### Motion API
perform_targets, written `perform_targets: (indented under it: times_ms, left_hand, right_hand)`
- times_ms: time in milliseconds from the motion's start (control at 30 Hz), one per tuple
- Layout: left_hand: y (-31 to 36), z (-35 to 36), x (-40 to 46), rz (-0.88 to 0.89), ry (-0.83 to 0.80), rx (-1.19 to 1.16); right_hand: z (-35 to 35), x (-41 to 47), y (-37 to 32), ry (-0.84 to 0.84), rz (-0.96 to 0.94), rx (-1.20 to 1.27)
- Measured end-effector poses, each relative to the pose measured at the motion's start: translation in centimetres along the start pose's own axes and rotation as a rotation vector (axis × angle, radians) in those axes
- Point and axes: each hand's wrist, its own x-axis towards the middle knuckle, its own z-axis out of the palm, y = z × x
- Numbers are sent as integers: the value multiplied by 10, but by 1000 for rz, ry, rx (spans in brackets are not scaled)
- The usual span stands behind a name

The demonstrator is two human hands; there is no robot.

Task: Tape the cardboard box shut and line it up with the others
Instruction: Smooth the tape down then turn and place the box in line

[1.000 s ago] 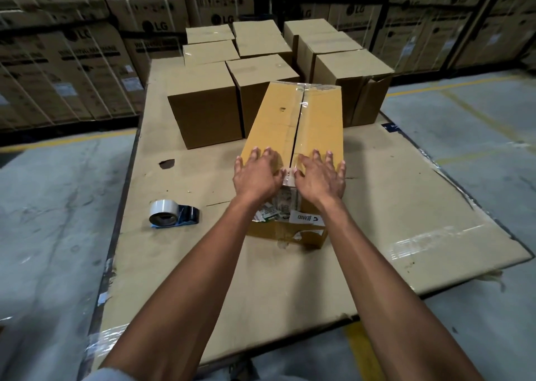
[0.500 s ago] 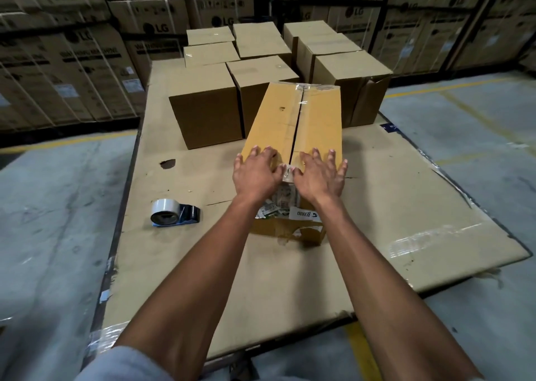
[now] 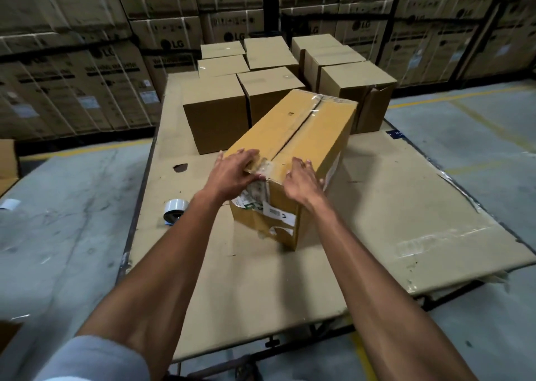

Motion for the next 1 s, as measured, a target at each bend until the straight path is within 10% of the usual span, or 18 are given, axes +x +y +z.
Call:
perform_targets:
  times_ms: [200, 433, 800, 1000]
  left_hand:
    - [-7, -1, -23, -77, 99, 51]
    - [21, 27, -43, -96, 56, 69]
    - [-2, -1, -24, -144, -147, -166]
    - [16, 12, -16, -291, 102, 286]
  right_hand:
    - [16, -7, -16, -240, -250, 7]
    - [25, 16, 21, 143, -376, -335]
    - [46, 38, 42, 190, -456, -548]
    - [31, 59, 55, 163, -323, -579]
